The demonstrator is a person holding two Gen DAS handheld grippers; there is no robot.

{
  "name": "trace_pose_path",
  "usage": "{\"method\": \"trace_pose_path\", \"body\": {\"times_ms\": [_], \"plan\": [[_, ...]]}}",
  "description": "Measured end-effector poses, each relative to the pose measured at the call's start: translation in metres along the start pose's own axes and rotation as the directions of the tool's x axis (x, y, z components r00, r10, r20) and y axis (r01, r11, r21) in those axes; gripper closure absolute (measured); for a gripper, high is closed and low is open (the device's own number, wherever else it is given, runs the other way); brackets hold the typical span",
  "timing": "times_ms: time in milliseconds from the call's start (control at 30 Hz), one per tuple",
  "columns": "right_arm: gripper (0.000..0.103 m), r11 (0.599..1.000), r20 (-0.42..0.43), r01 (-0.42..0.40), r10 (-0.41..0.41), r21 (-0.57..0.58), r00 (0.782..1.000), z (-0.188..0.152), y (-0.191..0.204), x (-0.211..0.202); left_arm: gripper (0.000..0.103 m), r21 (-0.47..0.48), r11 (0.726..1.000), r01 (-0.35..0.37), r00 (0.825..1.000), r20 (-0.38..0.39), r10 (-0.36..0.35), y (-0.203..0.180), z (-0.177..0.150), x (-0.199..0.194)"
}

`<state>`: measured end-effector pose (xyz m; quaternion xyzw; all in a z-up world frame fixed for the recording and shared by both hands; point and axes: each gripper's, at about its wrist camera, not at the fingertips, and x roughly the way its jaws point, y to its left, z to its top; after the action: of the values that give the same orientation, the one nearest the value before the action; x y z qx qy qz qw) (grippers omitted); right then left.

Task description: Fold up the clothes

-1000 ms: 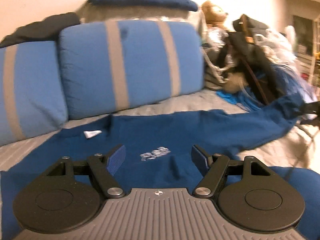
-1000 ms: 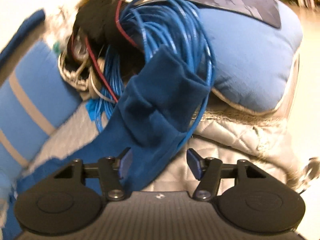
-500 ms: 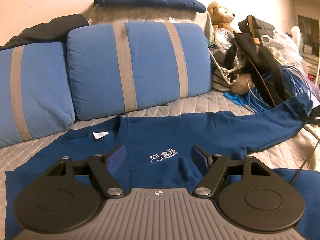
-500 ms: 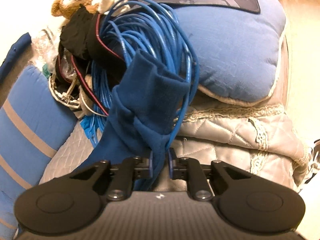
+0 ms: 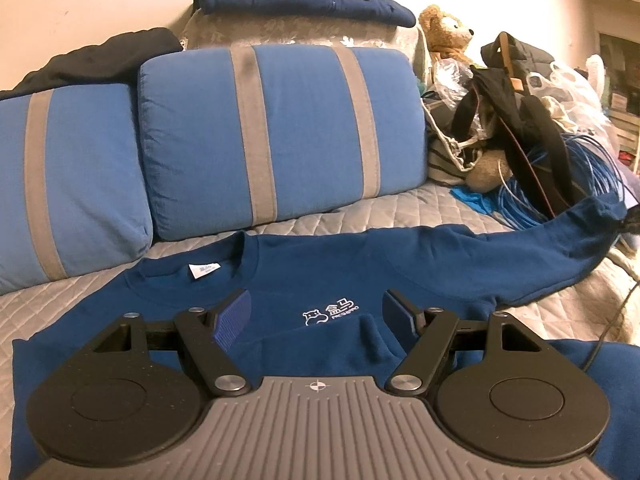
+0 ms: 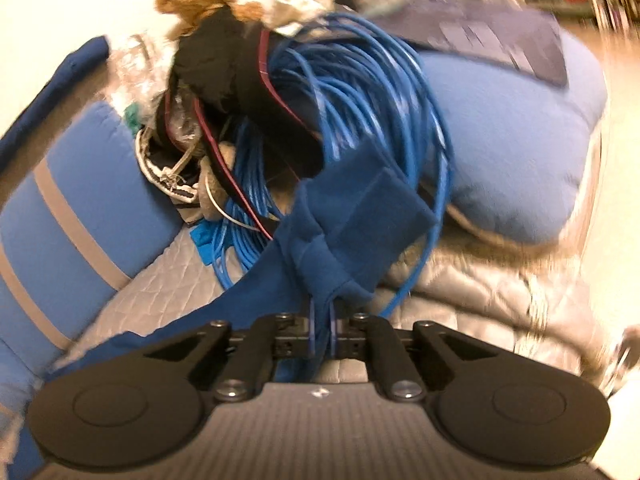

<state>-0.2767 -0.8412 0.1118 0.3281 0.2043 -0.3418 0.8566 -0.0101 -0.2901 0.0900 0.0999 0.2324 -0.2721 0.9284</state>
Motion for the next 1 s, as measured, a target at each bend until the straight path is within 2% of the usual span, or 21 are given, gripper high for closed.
{"method": "trace_pose_path", "body": {"times_ms": [133, 233, 267, 367, 467, 567, 700, 733, 800, 833, 867, 1000], "plan": [[0.096, 0.974, 0.052, 0.011, 0.000, -0.227, 0.999, -0.002, 0.047, -0.009, 0.031, -0.007, 1.000, -0.002, 1.000, -0.003, 0.002, 0.000, 0.000, 0.001], [0.096, 0.913, 0.089, 0.016, 0.022, -0.408, 0.996, -0.007, 0.093, -0.016, 0.031, -0.013, 1.000, -0.005, 1.000, -0.007, 0.004, 0.001, -0.001, 0.002], [0.096, 0.885, 0.100, 0.017, 0.034, -0.465, 0.994, -0.010, 0.108, -0.018, 0.031, -0.014, 1.000, -0.005, 1.000, -0.008, 0.005, 0.001, -0.001, 0.003], [0.096, 0.760, 0.121, 0.019, 0.079, -0.649, 0.990, -0.030, 0.159, -0.021, 0.031, -0.017, 1.000, -0.006, 1.000, -0.012, 0.006, 0.002, -0.001, 0.003], [0.096, 0.624, 0.084, -0.018, 0.134, -0.781, 0.987, -0.060, 0.205, -0.019, 0.031, -0.021, 1.000, -0.006, 1.000, -0.014, 0.006, 0.002, -0.002, 0.004], [0.096, 0.517, -0.016, -0.103, 0.170, -0.850, 0.985, -0.095, 0.234, -0.009, 0.031, -0.026, 1.000, -0.010, 1.000, -0.019, 0.009, 0.003, -0.002, 0.005], [0.096, 0.395, -0.157, -0.205, 0.151, -0.895, 0.976, -0.141, 0.248, 0.010, 0.031, -0.034, 0.999, -0.013, 1.000, -0.022, 0.012, 0.005, -0.002, 0.005], [0.095, 0.381, -0.170, -0.213, 0.142, -0.900, 0.975, -0.146, 0.248, 0.012, 0.031, -0.036, 0.999, -0.011, 1.000, -0.022, 0.011, 0.005, -0.002, 0.005], [0.087, 0.351, -0.192, -0.223, 0.122, -0.909, 0.974, -0.154, 0.247, 0.014, 0.031, -0.040, 0.999, -0.009, 1.000, -0.021, 0.008, 0.005, -0.001, 0.005], [0.074, 0.337, -0.195, -0.226, 0.123, -0.914, 0.973, -0.156, 0.245, 0.012, 0.031, -0.042, 0.999, -0.007, 1.000, -0.021, 0.006, 0.005, -0.001, 0.005], [0.070, 0.323, -0.198, -0.228, 0.124, -0.919, 0.972, -0.157, 0.243, 0.010, 0.031, -0.044, 0.999, -0.006, 1.000, -0.021, 0.005, 0.005, -0.001, 0.005], [0.065, 0.269, -0.188, -0.218, 0.131, -0.938, 0.973, -0.157, 0.238, 0.003, 0.031, -0.051, 0.999, -0.001, 1.000, -0.021, 0.000, 0.006, -0.001, 0.006]]}}
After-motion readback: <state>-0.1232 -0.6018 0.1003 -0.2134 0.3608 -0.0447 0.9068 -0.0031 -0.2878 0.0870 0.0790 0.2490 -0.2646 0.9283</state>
